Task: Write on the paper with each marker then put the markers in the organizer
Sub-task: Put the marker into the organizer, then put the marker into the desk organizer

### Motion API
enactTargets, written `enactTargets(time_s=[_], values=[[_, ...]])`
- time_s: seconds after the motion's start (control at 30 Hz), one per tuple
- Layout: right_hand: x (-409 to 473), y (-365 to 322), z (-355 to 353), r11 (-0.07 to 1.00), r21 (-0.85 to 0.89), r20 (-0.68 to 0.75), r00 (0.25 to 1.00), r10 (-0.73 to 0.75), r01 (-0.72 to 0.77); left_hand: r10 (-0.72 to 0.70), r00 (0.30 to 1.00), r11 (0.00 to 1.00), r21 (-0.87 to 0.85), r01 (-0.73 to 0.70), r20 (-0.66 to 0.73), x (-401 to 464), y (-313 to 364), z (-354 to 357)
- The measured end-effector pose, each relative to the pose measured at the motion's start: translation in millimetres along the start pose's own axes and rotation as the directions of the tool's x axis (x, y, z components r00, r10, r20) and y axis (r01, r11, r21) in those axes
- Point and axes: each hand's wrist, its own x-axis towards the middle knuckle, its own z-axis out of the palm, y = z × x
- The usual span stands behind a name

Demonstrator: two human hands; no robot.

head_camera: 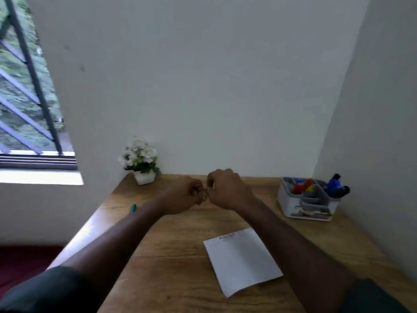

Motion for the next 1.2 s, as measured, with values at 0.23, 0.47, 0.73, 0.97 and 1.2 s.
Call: enactTargets(time_s=[0.23, 0.47, 0.73, 0.97, 1.2], values=[[9.2, -87.7, 78.6, 0.99, 0.128, 0.116, 0.99, -0.082, 0.067, -0.236, 0.939, 0.968, 0.027, 0.25, -0.25, -90.9, -86.5, -48.4], [14.1, -154.1, 135.1, 0.995, 0.104, 0.199, 0.98, -0.015, -0.006, -0.367, 0.872, 0.922, 0.001, 0.388, -0.325, -146.2, -123.1, -63.6], [19.7, -144.5, 130.3, 1.0, -0.023, 0.298, 0.955, -0.003, 0.01, -0.326, 0.887, 0.942, -0.032, 0.334, -0.329, -148.7, -128.3, -56.7], [-5.9, -79.1, 89.0, 0.994, -0.043, 0.256, 0.963, -0.084, 0.098, -0.214, 0.92, 0.969, -0.193, 0.156, -0.329, -117.2, -91.2, -29.6], [-41.2, -13.8, 62.5, 0.945, -0.203, 0.024, 0.966, -0.256, 0.255, -0.001, 0.993, 0.98, -0.2, -0.022, -0.117, -71.6, -35.4, 2.3]])
